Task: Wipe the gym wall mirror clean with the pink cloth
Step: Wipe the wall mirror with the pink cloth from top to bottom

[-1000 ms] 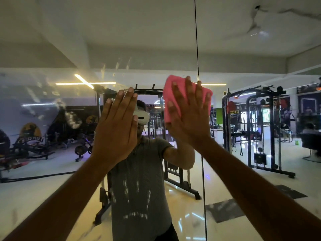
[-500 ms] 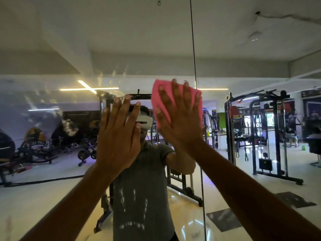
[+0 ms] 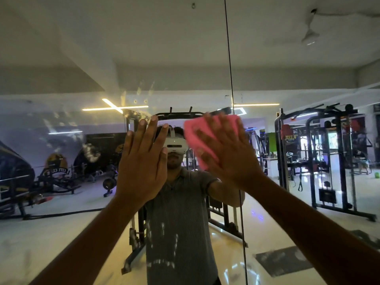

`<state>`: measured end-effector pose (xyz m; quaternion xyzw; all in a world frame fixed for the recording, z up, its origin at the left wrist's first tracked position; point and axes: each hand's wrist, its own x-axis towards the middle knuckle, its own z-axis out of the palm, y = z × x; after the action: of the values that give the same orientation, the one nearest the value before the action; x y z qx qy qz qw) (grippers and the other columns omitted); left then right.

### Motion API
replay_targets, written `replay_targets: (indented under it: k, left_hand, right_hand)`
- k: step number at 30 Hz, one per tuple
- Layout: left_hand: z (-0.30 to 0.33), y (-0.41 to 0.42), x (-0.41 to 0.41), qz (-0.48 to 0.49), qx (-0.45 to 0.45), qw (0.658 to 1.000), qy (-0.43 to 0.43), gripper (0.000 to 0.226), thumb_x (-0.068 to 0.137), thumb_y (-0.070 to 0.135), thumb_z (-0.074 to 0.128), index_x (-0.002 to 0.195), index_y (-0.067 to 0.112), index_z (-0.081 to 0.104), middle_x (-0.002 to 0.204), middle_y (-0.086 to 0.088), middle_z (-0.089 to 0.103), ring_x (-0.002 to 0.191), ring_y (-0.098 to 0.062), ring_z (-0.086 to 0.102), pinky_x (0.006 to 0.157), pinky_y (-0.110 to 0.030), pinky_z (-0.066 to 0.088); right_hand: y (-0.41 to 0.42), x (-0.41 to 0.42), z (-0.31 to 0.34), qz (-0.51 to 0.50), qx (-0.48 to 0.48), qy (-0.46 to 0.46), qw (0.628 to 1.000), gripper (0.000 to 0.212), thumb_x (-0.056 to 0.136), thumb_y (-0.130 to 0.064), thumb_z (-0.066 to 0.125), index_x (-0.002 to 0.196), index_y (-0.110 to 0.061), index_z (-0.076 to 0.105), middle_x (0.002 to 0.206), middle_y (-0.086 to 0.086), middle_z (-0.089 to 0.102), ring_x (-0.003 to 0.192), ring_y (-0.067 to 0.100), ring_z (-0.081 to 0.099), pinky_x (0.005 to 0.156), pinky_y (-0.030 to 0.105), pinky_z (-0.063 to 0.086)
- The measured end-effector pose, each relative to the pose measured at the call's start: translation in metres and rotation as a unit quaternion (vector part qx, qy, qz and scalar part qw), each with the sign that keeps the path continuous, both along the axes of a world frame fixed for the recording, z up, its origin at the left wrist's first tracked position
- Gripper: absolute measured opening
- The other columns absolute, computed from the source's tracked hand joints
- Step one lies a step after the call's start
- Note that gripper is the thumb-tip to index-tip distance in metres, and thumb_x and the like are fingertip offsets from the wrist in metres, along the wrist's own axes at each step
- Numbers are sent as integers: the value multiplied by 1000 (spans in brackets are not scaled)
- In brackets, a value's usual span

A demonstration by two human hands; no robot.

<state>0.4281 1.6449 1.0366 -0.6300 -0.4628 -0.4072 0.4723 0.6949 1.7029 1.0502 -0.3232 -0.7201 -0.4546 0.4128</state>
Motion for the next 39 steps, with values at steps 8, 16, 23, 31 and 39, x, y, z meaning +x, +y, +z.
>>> replay_targets:
  k: [8, 16, 23, 31, 39]
  left_hand:
    - [0, -2, 1, -3, -5, 1000, -4, 61, 114, 38, 27, 173, 20, 25, 182, -7, 10, 169, -30, 3, 133, -62, 13]
    - [-1, -2, 0, 10, -6, 1000, 4, 62, 115, 38, 27, 174, 21, 21, 182, -8, 7, 169, -30, 1, 134, -61, 12]
    - [0, -3, -3, 22, -5, 1000, 20, 61, 116, 38, 27, 174, 21, 18, 183, -9, 5, 169, -31, 0, 134, -61, 11]
    - [-1, -5, 0, 20, 0, 1000, 18, 61, 115, 38, 22, 173, 20, 21, 182, -10, 7, 169, -33, 1, 135, -60, 9]
    - [0, -8, 0, 10, 3, 1000, 15, 62, 115, 40, 21, 173, 20, 22, 182, -11, 10, 169, -33, 4, 136, -51, -1]
  right_hand:
    - [1, 10, -3, -2, -9, -21, 1000, 68, 115, -60, 23, 176, -31, 15, 184, 11, 0, 170, 41, -4, 133, 72, 2]
    - [-4, 10, -39, 1, -17, -87, 996, 67, 116, -58, 29, 175, -36, 7, 185, 9, -2, 170, 39, -5, 134, 69, 0]
    - [-15, -38, -48, 18, -43, 50, 998, 71, 113, -60, 36, 176, -30, 19, 184, 12, -3, 169, 42, -8, 133, 69, -6]
    - [-16, -23, -77, -2, -67, 140, 988, 70, 114, -55, 38, 176, -26, 20, 184, 14, 2, 169, 42, -6, 131, 75, 6]
    - [-11, -8, -84, -19, -61, 119, 991, 71, 114, -59, 35, 175, -27, 20, 184, 12, 2, 170, 40, -5, 128, 79, 13]
